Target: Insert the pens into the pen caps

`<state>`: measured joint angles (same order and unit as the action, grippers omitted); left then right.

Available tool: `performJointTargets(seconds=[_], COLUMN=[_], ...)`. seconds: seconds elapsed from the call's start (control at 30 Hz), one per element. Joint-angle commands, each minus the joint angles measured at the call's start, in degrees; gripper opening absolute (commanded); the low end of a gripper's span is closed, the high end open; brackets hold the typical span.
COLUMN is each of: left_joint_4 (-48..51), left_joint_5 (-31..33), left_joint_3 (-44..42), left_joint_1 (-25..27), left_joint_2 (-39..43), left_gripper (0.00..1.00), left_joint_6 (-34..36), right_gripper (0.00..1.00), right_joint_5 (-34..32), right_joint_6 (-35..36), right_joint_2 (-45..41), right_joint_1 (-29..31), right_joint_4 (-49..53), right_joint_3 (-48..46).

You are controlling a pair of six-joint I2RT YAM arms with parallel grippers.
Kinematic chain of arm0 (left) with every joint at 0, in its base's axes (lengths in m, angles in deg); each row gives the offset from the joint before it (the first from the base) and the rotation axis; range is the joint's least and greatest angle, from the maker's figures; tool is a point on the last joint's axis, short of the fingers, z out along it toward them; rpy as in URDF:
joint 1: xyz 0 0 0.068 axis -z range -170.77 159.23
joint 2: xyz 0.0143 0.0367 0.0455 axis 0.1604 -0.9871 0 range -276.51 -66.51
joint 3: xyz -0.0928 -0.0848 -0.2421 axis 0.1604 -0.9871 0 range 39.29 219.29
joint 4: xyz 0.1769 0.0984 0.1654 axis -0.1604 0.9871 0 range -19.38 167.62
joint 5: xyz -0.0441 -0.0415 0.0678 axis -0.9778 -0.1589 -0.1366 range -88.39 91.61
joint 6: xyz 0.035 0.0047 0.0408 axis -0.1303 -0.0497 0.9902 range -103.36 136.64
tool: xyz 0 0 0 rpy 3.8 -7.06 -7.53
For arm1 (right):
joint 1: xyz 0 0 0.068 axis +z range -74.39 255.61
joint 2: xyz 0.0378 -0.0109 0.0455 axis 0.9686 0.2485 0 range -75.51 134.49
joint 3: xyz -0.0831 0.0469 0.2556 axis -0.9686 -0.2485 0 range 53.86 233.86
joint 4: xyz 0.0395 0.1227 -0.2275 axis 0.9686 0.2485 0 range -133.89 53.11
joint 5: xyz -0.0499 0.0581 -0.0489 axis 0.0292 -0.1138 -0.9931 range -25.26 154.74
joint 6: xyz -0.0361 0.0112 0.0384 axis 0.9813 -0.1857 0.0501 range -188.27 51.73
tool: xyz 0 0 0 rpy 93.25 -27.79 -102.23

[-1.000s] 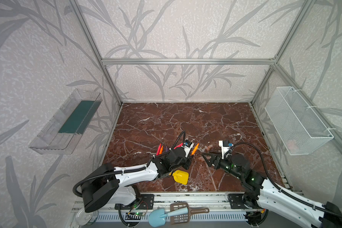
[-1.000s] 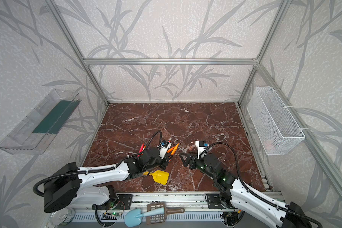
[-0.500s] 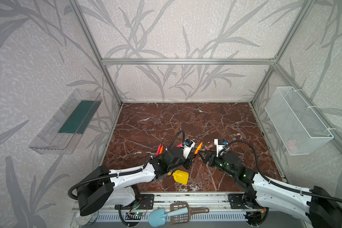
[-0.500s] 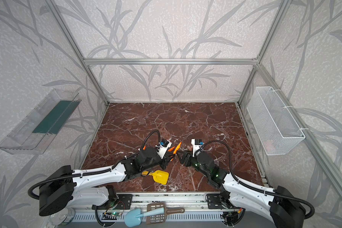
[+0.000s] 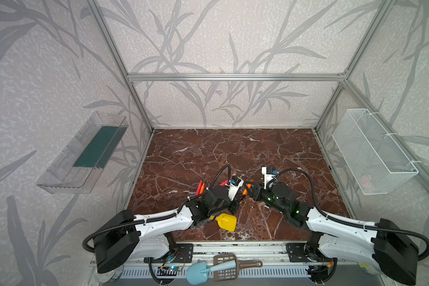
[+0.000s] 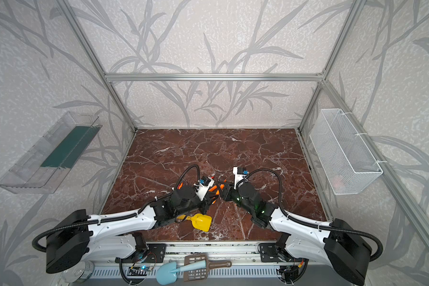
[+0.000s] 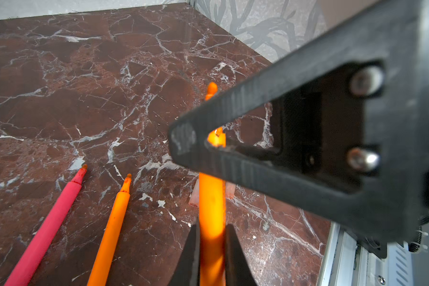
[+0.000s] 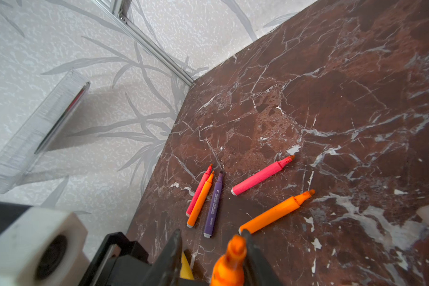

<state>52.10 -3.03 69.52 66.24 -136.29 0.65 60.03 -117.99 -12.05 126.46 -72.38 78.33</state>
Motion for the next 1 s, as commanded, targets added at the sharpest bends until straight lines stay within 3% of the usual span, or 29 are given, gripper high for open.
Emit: performJointTargets(seconds=[0.0,0.23,0.37,0.47,0.97], left_joint_4=[-0.8,-0.8,-1.8,-2.5,-3.7], left_joint_5=[-0.9,-0.3,0.5,0.6,0.6], left_joint_3=[-1.1,-1.6,-2.2,-2.5,-3.1], left_joint_1=[0.3,0.3,0.3,0.3,0.3], left_joint_2=[1.5,1.9,1.8,1.8,1.4], left_gripper=[0.00,0.01,0.28,0.37,0.31], left_joint_6=[1.3,1.5,1.4,1.3,1.4], right_gripper=[0.30,0.10,0.04,0.02,0.00], right_joint_5=[-0.9,-2.0,-3.0,-4.2,-8.2], right_joint_6=[-0.8,-1.6,-1.6,-1.4,-3.6], right_joint_2=[2.1,3.6,3.8,4.6,4.2], right_joint_1=[0.7,1.2,2.8,4.8,6.4], right_joint_4=[-1.6,-1.2,-1.5,-1.8,-4.6], right_joint_3=[2.0,2.8,3.1,3.9,2.0])
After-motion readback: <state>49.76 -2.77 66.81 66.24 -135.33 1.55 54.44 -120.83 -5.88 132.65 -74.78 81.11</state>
